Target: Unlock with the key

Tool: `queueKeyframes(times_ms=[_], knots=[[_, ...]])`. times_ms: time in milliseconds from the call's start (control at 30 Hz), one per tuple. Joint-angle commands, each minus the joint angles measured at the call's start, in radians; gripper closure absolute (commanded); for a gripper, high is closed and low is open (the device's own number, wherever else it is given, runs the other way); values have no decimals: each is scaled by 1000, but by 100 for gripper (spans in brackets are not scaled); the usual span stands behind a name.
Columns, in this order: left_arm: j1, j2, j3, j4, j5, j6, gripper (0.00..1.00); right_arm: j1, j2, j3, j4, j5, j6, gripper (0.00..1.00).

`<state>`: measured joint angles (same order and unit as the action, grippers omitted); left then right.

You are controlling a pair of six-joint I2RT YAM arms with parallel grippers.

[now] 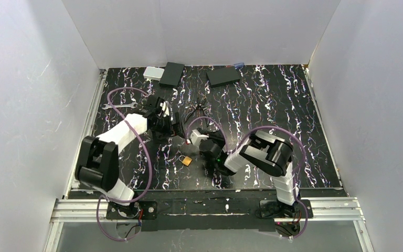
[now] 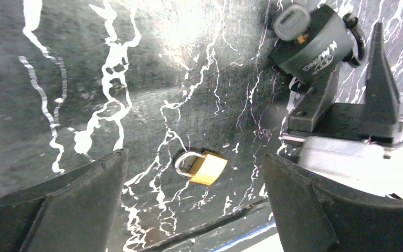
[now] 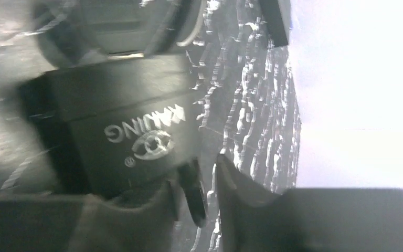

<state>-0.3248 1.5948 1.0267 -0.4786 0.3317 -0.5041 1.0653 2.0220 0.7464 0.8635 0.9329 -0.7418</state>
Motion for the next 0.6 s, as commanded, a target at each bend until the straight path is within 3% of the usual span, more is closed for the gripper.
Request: queueKeyframes(times_ms=[0, 200, 400, 567], knots=[[-4, -127, 1, -78, -171, 37, 2, -22, -76, 12, -19, 16, 75, 51], [-2, -220, -7, -78, -259, 47, 2, -22, -150, 21, -189, -26, 131, 26], [0, -292, -20, -61, -298, 64, 2, -24, -257, 95, -570, -181, 309, 4], [-1, -324, -20, -61, -353, 62, 3, -37, -377, 108, -747, -322, 401, 2]])
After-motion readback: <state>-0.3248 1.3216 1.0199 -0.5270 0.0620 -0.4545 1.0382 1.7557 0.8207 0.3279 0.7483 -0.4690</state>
